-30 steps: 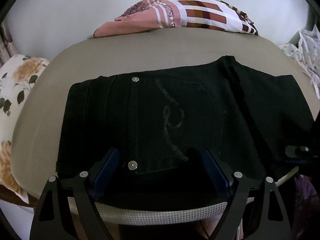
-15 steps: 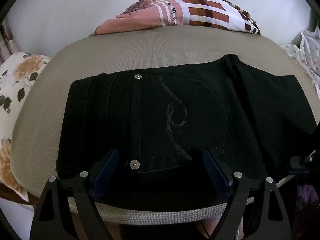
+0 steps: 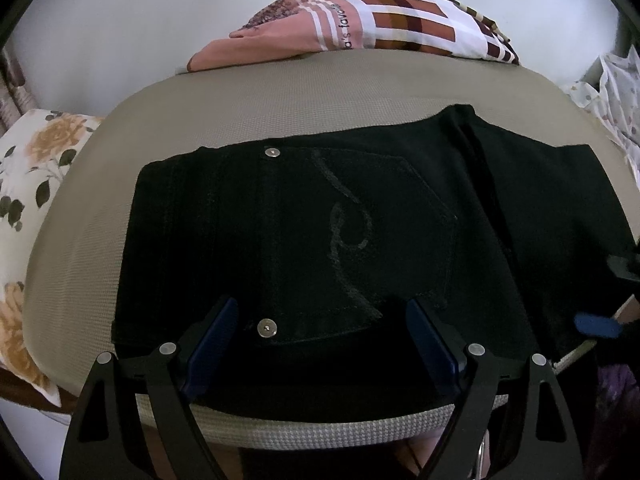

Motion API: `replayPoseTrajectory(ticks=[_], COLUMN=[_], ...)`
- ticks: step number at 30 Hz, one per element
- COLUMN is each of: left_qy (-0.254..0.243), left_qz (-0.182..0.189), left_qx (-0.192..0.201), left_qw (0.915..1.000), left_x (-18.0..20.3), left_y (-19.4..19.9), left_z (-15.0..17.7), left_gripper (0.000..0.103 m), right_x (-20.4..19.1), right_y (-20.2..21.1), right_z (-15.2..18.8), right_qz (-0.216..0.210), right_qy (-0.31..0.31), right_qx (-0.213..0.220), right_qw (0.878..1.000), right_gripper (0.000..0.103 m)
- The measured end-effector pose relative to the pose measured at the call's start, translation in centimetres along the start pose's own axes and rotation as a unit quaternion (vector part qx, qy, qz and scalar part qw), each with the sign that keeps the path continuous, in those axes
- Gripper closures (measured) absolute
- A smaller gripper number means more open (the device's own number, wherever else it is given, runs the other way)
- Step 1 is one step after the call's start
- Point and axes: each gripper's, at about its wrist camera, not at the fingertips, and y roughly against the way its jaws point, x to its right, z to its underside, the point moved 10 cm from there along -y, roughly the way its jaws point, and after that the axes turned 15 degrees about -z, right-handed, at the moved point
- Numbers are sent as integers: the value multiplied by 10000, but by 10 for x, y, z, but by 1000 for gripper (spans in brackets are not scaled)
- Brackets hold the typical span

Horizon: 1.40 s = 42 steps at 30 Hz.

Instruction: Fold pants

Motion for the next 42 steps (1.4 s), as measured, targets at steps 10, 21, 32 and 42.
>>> replayPoseTrajectory(ticks=[10, 21, 32, 42], left_qy=[-25, -56, -79, -111], left_qz=[18, 14, -5, -21], left_qx=[-33, -28, -33, -36], left_qw=[10000, 10000, 10000, 9999], left_x=[2, 5, 7, 6], left_y=[-2, -1, -2, -2], left_z=[1, 1, 3, 3], left_gripper=[17, 17, 16, 15], right_x=[2, 0, 13, 5], right_y=[2, 2, 12, 10], right_z=[-8, -8, 0, 9], right_qz=[33, 544, 973, 975], right_qy=[61, 745, 846, 848], right_qx=[159, 84, -167, -238], right_qw=[9999, 9957, 9915, 9913], right_gripper=[52, 97, 98, 98])
